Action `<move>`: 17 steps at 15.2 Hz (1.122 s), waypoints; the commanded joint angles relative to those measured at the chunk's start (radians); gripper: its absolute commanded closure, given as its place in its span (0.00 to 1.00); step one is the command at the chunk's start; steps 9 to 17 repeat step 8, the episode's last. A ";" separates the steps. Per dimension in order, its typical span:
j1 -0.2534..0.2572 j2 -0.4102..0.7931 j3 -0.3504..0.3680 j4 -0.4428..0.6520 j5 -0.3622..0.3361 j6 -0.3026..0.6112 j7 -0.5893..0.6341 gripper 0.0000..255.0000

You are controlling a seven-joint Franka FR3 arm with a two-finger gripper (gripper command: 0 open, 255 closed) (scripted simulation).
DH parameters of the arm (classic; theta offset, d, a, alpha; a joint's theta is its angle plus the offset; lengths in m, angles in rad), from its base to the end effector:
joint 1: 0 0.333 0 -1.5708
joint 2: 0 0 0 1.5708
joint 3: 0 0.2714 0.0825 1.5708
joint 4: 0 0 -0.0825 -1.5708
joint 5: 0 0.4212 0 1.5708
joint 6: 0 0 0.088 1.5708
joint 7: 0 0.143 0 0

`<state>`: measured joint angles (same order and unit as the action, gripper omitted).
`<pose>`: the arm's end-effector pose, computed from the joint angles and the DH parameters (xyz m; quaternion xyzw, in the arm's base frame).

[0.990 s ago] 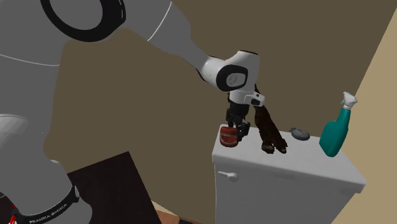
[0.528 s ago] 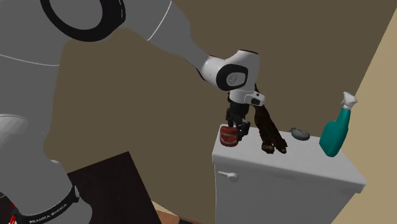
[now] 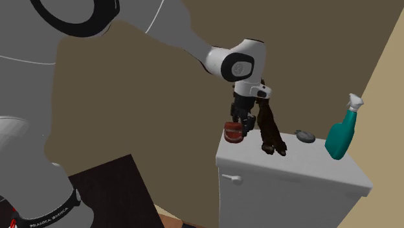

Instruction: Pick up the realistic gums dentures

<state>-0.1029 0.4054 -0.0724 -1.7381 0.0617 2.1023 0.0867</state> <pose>0.6546 -0.1096 0.2451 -0.9893 0.1440 0.0194 0.0128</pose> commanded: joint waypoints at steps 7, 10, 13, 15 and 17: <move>0.001 -0.041 -0.001 0.050 -0.004 -0.083 0.004 1.00; 0.001 -0.041 -0.001 0.050 -0.004 -0.083 0.004 1.00; 0.001 -0.041 -0.001 0.050 -0.004 -0.083 0.004 1.00; 0.001 -0.041 -0.001 0.050 -0.004 -0.083 0.004 1.00; 0.001 -0.041 -0.001 0.050 -0.004 -0.083 0.004 1.00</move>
